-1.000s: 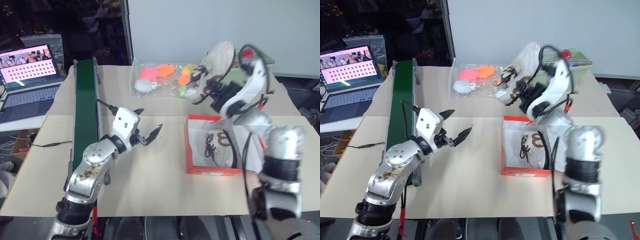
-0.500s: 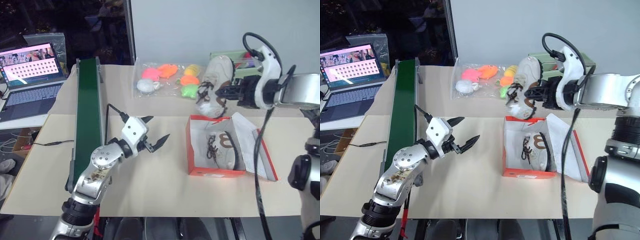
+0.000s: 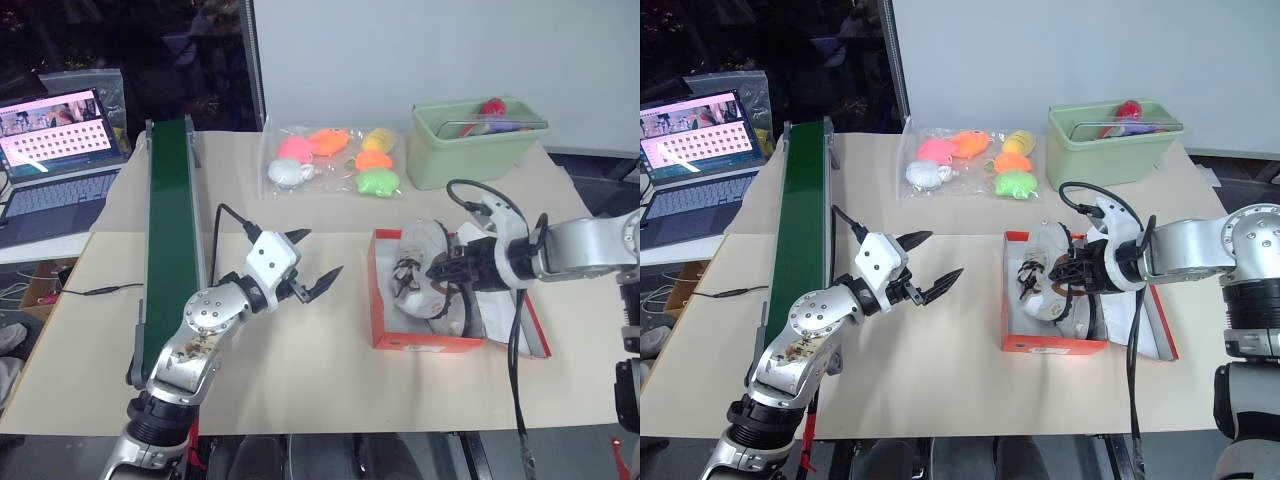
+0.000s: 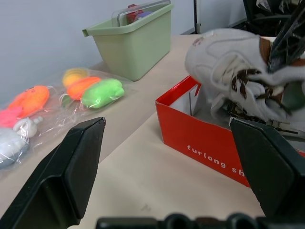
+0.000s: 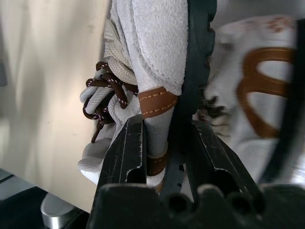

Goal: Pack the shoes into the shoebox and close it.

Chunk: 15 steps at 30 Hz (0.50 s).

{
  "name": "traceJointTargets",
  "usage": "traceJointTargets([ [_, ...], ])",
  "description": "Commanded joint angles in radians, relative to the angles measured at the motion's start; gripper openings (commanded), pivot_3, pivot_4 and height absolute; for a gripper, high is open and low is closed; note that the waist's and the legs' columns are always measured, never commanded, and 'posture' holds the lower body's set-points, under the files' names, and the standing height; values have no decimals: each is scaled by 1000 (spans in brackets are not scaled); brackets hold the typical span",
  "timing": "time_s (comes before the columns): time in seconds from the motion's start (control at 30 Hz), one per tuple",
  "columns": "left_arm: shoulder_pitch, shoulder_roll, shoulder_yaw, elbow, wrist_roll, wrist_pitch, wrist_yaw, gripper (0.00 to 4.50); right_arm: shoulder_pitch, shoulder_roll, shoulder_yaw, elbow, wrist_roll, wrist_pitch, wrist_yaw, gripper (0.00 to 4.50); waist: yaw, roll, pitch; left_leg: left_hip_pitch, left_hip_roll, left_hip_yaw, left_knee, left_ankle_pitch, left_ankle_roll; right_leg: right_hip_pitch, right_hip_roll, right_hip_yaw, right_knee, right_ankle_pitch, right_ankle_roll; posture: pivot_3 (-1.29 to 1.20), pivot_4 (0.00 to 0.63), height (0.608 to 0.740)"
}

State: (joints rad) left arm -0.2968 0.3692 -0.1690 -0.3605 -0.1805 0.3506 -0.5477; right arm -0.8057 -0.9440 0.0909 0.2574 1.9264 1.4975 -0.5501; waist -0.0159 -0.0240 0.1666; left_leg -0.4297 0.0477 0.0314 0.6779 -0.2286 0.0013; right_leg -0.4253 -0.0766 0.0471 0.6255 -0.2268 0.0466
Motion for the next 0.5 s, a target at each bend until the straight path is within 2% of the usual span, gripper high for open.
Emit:
traceJointTargets([
  [0.03, 14, 0, 14, -76, -4, 17, 17, 4471, 2, 28, 37, -18, 1, -44, 16, 1131, 1, 0, 0, 0, 0, 0, 0, 0, 0, 0, 0, 0, 0, 0, 0, 0, 150, 729],
  [0.3, 18, 6, 29, -115, -6, 53, 32, 4471, -8, 57, 71, 25, -191, 26, 162, 1131, 2, 0, 0, 0, 0, 0, 0, 0, 0, 1, 0, 0, 0, 0, 0, 0, 150, 729],
  [0.5, 27, 5, 29, -131, -4, 68, 42, 4471, -43, 88, 40, 49, -385, 69, 300, 1131, 1, 0, 0, 0, 0, 0, 0, 0, 0, 0, 0, 0, 0, 0, 0, 0, 150, 729],
])
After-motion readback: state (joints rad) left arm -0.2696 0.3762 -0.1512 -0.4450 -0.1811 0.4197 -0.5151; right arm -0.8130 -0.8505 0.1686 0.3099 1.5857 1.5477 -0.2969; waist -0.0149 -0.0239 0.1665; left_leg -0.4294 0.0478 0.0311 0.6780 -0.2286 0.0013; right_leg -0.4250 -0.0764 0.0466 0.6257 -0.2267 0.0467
